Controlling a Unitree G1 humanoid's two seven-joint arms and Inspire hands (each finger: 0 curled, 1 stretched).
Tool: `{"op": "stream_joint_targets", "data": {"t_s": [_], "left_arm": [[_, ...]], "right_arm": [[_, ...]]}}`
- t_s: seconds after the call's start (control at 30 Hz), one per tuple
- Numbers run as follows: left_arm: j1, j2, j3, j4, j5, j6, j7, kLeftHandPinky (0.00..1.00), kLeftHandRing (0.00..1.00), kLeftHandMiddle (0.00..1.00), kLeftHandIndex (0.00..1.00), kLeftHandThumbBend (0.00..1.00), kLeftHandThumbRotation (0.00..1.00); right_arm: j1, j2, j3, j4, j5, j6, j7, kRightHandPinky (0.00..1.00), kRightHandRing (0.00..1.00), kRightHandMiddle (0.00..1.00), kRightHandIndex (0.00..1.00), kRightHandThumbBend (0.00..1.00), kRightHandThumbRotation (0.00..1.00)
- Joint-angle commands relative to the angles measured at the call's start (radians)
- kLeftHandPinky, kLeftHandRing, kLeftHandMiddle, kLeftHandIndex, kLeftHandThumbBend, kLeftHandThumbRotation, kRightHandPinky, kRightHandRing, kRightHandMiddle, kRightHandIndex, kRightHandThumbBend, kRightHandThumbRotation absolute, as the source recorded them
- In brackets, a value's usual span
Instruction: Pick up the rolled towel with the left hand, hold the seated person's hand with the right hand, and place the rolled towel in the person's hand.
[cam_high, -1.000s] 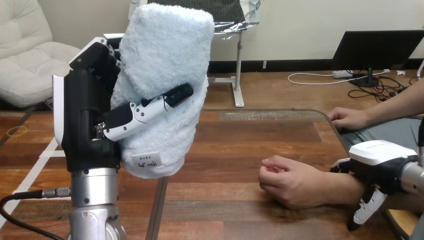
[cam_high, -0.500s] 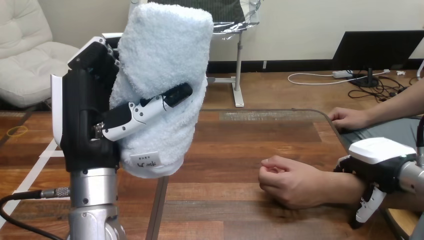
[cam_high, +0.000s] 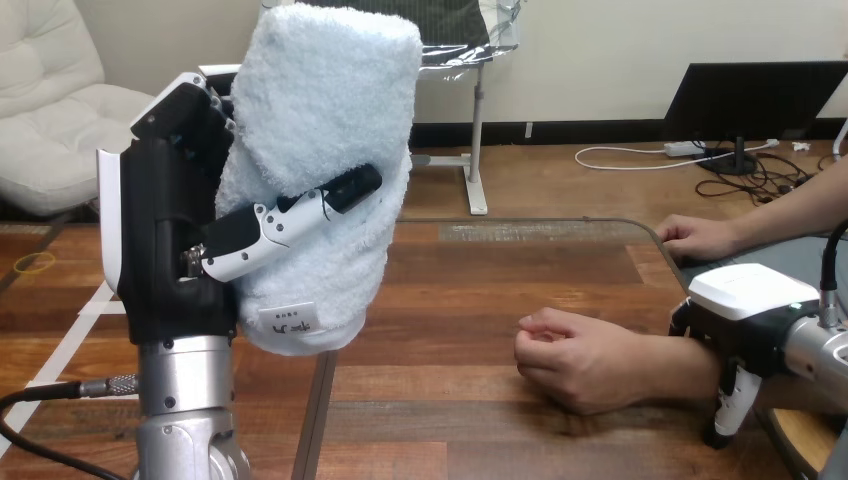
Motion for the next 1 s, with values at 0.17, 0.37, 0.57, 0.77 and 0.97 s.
{"op": "stream_joint_targets", "data": {"t_s": [0.17,0.37,0.57,0.77,0.97], "left_arm": [[-0.076,-0.002,0.003,-0.014,0.005,-0.032,0.005,0.15,0.20,0.27,0.36,0.55,0.00],[-0.074,-0.003,0.003,-0.016,-0.003,-0.029,0.002,0.15,0.20,0.27,0.36,0.55,0.00],[-0.073,-0.003,0.004,-0.014,-0.016,-0.030,-0.003,0.15,0.21,0.27,0.36,0.55,0.00],[-0.073,-0.003,0.005,-0.014,-0.011,-0.030,0.000,0.15,0.21,0.27,0.36,0.55,0.00],[-0.072,-0.004,0.005,-0.014,-0.004,-0.033,0.004,0.15,0.21,0.28,0.37,0.55,0.00]], "right_arm": [[-0.017,0.067,0.052,0.099,-0.035,0.056,-0.072,0.25,0.36,0.45,0.56,0.93,0.01],[-0.016,0.085,0.047,0.134,-0.006,0.032,-0.136,0.18,0.26,0.36,0.51,0.91,0.00],[-0.023,0.098,0.053,0.163,0.003,0.023,-0.158,0.13,0.20,0.30,0.43,0.92,0.00],[-0.026,0.106,0.057,0.178,0.005,0.013,-0.188,0.10,0.17,0.27,0.37,0.91,0.00],[-0.025,0.113,0.051,0.191,0.023,-0.003,-0.202,0.11,0.18,0.27,0.36,0.90,0.00]]}}
